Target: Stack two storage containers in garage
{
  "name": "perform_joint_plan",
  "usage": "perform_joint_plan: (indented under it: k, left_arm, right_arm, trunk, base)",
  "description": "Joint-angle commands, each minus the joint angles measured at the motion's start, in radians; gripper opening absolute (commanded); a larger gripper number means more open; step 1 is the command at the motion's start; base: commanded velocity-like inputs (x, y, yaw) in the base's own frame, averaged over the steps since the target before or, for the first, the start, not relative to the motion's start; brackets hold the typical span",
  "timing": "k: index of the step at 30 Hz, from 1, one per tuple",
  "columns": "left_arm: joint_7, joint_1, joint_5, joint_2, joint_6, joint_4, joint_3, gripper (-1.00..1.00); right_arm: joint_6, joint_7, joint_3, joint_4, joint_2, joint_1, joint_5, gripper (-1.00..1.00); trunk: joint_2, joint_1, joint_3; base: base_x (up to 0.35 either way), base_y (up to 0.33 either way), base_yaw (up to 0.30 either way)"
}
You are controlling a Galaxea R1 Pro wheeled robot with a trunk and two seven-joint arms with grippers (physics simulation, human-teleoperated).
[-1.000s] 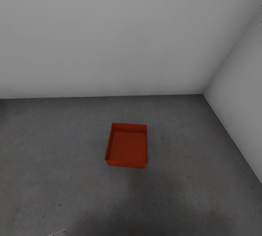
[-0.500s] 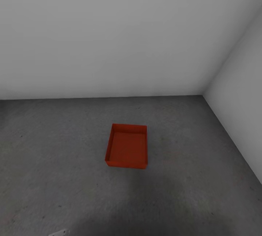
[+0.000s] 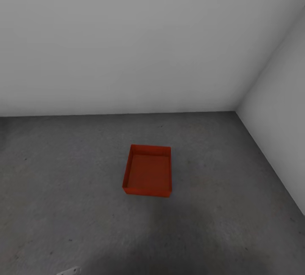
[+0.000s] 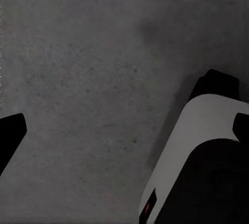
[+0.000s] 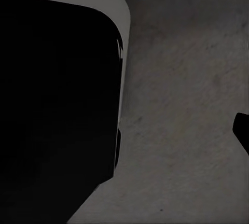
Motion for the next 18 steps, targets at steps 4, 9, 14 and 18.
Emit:
perform_joint_plan:
  k: [4,9,14,18]
  left_arm:
    - [0.002,0.0,0.001,0.001,-0.001,0.0,0.009,1.0]
    - [0.003,0.0,0.001,0.001,-0.001,0.0,0.009,1.0]
    - [0.003,0.0,0.001,0.001,-0.001,0.0,0.009,1.0]
    - [0.003,0.0,0.001,0.001,-0.001,0.0,0.009,1.0]
  right_arm:
    - [-0.006,-0.003,0.008,0.003,0.0,-0.001,-0.002,1.0]
    - [-0.005,-0.003,0.007,0.003,-0.001,-0.001,-0.002,1.0]
    - [-0.005,-0.003,0.007,0.003,-0.002,-0.001,-0.002,1.0]
    - [-0.006,-0.003,0.007,0.003,-0.003,-0.001,-0.002,1.0]
  trunk:
    - [0.028,-0.015,0.012]
    - [0.063,-0.035,0.028]
    - [0.098,-0.054,0.043]
    - [0.126,-0.069,0.056]
  base:
    - [0.0,0.0,0.0]
    - [0.0,0.0,0.0]
    - [0.0,0.0,0.0]
    - [0.0,0.0,0.0]
